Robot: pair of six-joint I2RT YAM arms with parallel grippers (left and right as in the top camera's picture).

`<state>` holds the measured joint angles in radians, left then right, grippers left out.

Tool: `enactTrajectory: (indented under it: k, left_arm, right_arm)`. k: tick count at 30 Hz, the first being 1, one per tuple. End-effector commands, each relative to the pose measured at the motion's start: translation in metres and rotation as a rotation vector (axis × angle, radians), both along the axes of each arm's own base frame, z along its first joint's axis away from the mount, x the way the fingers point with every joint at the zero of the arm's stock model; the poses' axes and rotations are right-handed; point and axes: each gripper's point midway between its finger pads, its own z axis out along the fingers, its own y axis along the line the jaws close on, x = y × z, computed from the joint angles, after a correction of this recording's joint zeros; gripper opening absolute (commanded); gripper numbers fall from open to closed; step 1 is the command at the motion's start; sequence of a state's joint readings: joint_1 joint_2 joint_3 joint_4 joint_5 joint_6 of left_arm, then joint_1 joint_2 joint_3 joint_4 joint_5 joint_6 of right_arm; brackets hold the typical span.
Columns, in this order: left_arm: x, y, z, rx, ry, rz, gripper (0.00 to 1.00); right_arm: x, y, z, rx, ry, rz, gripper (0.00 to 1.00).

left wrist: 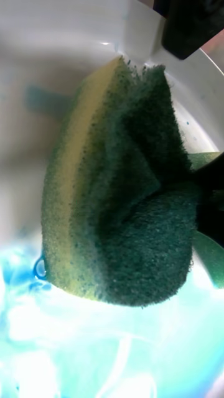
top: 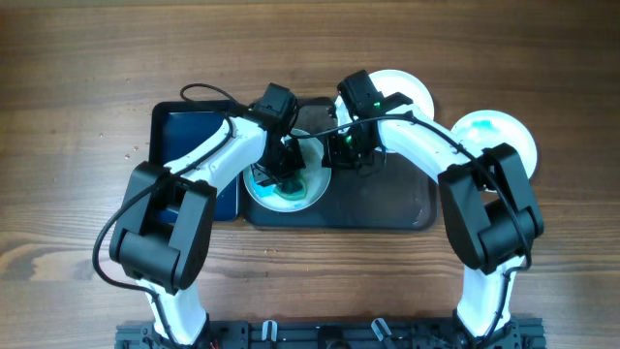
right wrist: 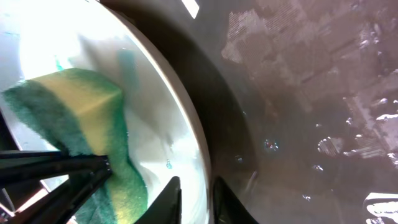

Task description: Clean dirty plates on tray and stack at the side

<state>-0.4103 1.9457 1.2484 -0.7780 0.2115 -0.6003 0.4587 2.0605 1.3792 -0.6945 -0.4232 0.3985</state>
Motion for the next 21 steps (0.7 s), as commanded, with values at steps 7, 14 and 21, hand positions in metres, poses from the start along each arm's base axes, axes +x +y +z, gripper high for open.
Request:
enactTrajectory:
  k: [7,14,21]
  left_arm:
    - [-0.008,0.01,-0.014,0.038,0.035,-0.016,0.04]
    - [-0.021,-0.016,-0.005,-0.139,0.033,-0.269,0.04]
    - [-0.009,0.002,-0.012,-0.026,0.024,-0.118,0.04]
  right_arm:
    - [0.009,0.011,-0.03,-0.046,-0.026,0.004,0.04]
    - [0.019,0.017,-0.033,-0.016,-0.081,0.005,0.04]
    - [0.021,0.023,-0.03,0.015,-0.086,0.012,0.04]
